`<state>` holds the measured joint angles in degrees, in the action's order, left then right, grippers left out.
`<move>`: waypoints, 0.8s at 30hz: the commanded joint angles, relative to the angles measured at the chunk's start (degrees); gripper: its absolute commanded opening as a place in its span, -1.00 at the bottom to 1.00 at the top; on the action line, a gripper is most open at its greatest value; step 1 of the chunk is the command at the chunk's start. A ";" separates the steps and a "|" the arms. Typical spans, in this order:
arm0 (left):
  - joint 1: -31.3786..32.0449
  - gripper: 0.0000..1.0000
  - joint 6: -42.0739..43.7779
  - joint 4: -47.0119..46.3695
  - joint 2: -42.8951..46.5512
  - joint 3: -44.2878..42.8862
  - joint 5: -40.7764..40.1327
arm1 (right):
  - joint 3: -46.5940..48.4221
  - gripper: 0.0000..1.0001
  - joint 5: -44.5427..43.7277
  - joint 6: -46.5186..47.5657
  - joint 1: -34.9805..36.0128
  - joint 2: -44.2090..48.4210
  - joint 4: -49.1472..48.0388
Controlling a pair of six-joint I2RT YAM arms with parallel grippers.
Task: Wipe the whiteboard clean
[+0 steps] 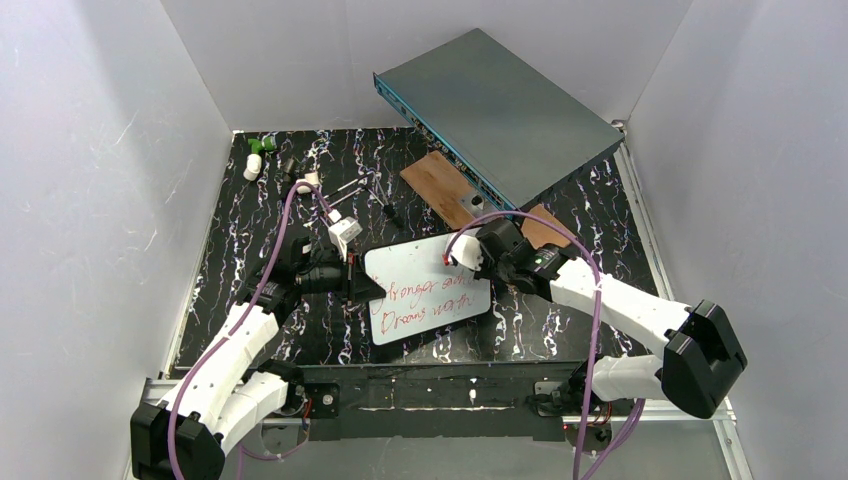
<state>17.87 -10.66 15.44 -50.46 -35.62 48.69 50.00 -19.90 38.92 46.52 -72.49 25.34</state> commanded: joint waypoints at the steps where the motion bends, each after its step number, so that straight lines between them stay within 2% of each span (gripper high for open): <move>1: 1.06 -1.00 2.82 2.31 0.21 -0.73 2.49 | -0.60 -0.97 9.24 1.47 0.15 -0.72 7.24; 6: 1.03 -1.00 2.81 2.31 0.35 -0.74 2.51 | 2.52 -0.97 15.17 -1.87 -0.77 1.25 8.90; 10: 1.04 -1.00 2.83 2.31 0.22 -0.76 2.38 | 11.48 -0.97 32.15 -5.42 -8.98 4.64 16.08; 15: 1.03 -1.00 2.84 2.40 0.06 -0.77 2.44 | 14.07 -0.97 45.08 -0.29 -10.73 7.82 25.05; 24: 1.04 -1.00 2.66 2.41 -0.20 -0.78 2.65 | 16.55 -0.97 56.16 -2.16 -12.41 7.43 27.85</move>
<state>18.52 -9.58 15.92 -50.50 -35.62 49.80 64.36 27.24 36.73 34.81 -64.53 50.13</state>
